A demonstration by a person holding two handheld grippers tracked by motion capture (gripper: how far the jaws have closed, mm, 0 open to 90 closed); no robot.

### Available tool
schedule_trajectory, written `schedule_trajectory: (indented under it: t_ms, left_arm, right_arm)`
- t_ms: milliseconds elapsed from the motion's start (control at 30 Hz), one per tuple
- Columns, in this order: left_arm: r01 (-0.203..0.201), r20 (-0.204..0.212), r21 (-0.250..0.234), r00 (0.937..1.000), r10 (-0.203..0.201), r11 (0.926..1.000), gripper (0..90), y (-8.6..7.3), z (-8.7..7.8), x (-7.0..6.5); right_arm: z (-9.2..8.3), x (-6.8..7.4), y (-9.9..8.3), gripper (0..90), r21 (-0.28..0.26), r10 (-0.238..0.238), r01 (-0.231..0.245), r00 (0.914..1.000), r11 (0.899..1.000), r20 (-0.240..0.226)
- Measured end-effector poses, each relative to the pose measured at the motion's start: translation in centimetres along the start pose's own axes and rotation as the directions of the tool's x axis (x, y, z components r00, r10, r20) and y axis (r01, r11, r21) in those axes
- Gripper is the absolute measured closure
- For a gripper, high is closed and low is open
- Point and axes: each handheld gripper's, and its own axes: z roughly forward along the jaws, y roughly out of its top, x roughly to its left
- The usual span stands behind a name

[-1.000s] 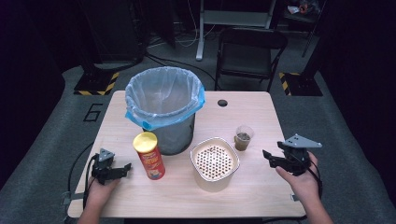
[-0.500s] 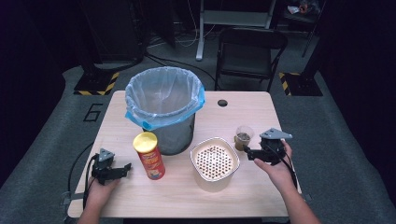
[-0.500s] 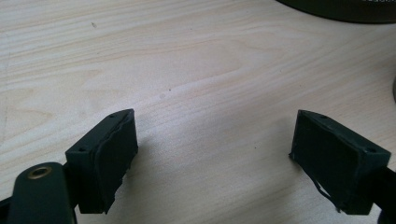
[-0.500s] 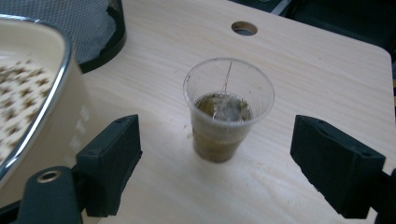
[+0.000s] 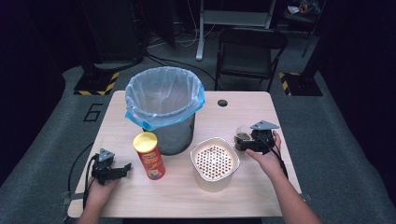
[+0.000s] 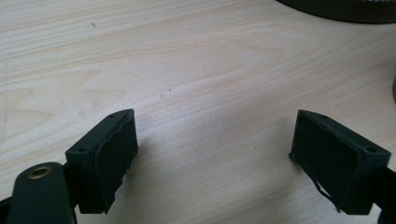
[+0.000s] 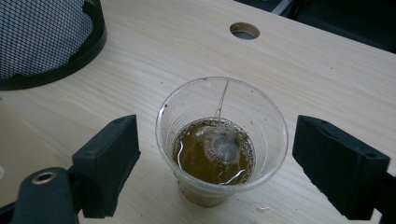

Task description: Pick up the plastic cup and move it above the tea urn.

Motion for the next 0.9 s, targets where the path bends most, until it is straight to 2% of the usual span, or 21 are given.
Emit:
schedule_trajectory:
  t_ms: [167, 200, 300, 333, 500, 667, 700, 833, 900]
  left_arm:
    - [-0.001, 0.0, 0.0, 1.0, 0.001, 1.0, 14.1, 0.0, 0.0, 0.0]
    - [0.0, 0.0, 0.0, 1.0, 0.0, 1.0, 14.0, 0.0, 0.0, 0.0]
    - [0.0, 0.0, 0.0, 1.0, 0.0, 1.0, 14.1, 0.0, 0.0, 0.0]
    - [-0.003, -0.002, 0.0, 1.0, 0.003, 1.0, 14.1, 0.0, 0.0, 0.0]
    - [-0.004, -0.002, 0.001, 1.0, 0.004, 1.0, 14.0, 0.0, 0.0, 0.0]
    - [0.0, 0.0, 0.0, 1.0, 0.0, 1.0, 14.0, 0.0, 0.0, 0.0]
    - [0.001, 0.0, -0.001, 1.0, -0.001, 1.0, 14.0, 0.0, 0.0, 0.0]
    - [-0.001, 0.0, 0.0, 1.0, 0.001, 1.0, 14.0, 0.0, 0.0, 0.0]
    - [0.001, 0.0, -0.001, 1.0, -0.001, 1.0, 14.0, 0.0, 0.0, 0.0]
  right_arm:
    - [1.4, -0.1, -0.7, 16.9, 0.033, 0.002, -0.002, 1.0, 0.999, 0.004]
    - [1.6, -0.1, -0.8, 17.7, 0.031, 0.016, -0.017, 0.9998, 0.999, 0.011]
    - [2.0, -0.2, -1.1, 18.5, 0.033, 0.006, -0.006, 1.0, 0.999, 0.002]
    - [2.2, -0.1, -1.2, 18.7, 0.033, 0.023, -0.024, 0.9997, 0.999, 0.009]
    - [3.2, 0.0, -1.6, 22.7, 0.044, 0.009, -0.01, 0.9999, 0.999, 0.009]
    - [3.4, -0.3, -1.5, 26.7, 0.029, 0.035, -0.035, 0.9994, 0.999, -0.004]
    - [3.4, -0.6, -1.4, 26.7, 0.024, 0.058, -0.057, 0.998, 0.998, -0.026]
    - [3.2, -0.4, -1.3, 27.6, 0.02, 0.062, -0.062, 0.998, 0.998, -0.014]
    - [3.1, -0.4, -1.3, 28.9, 0.015, 0.044, -0.044, 0.9987, 0.999, -0.024]
